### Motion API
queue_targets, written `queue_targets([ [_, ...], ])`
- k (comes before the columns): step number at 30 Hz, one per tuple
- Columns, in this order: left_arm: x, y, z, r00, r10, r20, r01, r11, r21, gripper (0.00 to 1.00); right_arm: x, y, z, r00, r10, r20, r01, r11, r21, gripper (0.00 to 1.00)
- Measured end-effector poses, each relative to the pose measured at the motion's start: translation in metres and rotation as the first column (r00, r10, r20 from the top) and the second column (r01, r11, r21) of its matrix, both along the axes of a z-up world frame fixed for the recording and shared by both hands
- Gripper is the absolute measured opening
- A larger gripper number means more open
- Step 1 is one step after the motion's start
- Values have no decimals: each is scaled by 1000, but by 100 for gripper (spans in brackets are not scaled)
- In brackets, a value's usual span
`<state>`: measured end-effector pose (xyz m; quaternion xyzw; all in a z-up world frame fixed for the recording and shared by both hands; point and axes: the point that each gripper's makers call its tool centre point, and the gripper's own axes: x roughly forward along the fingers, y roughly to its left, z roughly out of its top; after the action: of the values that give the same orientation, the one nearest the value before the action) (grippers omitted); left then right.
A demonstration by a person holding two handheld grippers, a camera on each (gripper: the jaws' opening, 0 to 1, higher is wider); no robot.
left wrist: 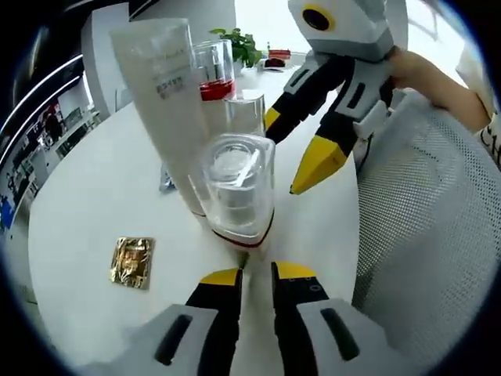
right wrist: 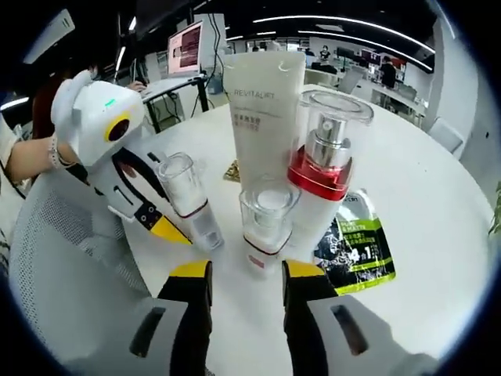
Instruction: Arrange the skincare products in the storage area until every visible bottle or jar stands upright without overlapping.
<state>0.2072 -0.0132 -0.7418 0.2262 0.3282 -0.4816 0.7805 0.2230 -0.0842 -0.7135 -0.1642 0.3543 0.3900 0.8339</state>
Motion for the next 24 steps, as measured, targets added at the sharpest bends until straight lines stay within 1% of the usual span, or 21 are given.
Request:
queue_targets([
  [4, 2, -1, -1, 1000, -12, 7, 11, 1000, 13, 9, 1, 1, 0, 1000, 14, -11, -14, 1000, -7, 33],
  [6, 2, -2, -1, 1000, -17, 11, 17, 1000, 19, 9, 2, 1, -1, 1000, 14, -12, -14, 1000, -10, 30],
  [8, 2, -4, -1, 1000, -20, 15, 20, 1000, 24, 9, 5, 1, -2, 1000, 19, -12, -19, 999, -25, 29],
  [13, 5, -10, -1, 1000, -22, 16, 22, 1000, 16, 8, 9, 0, -8, 1000, 24, -17, -24, 999, -43, 26],
  [17, 6, -12, -3, 1000, -24, 12, 23, 999, 22, 8, 9, -1, -9, 1000, 14, 1, -14, 999, -46, 23],
  [19, 6, -14, -2, 1000, -24, 15, 24, 1000, 21, 8, 10, -2, -11, 1000, 7, -2, -7, 999, -36, 20],
  [21, 8, -15, -2, 1000, -21, 14, 21, 1000, 18, 8, 8, -4, -15, 1000, 14, -13, -14, 998, -54, 19],
  [22, 9, -16, -2, 1000, -20, 15, 20, 1000, 18, 7, 9, -6, -16, 1000, 15, -4, -15, 997, -72, 20],
  [24, 11, -18, -3, 1000, -18, 18, 18, 1000, 21, 6, 10, -5, -15, 1000, 15, -1, -15, 997, -72, 20],
])
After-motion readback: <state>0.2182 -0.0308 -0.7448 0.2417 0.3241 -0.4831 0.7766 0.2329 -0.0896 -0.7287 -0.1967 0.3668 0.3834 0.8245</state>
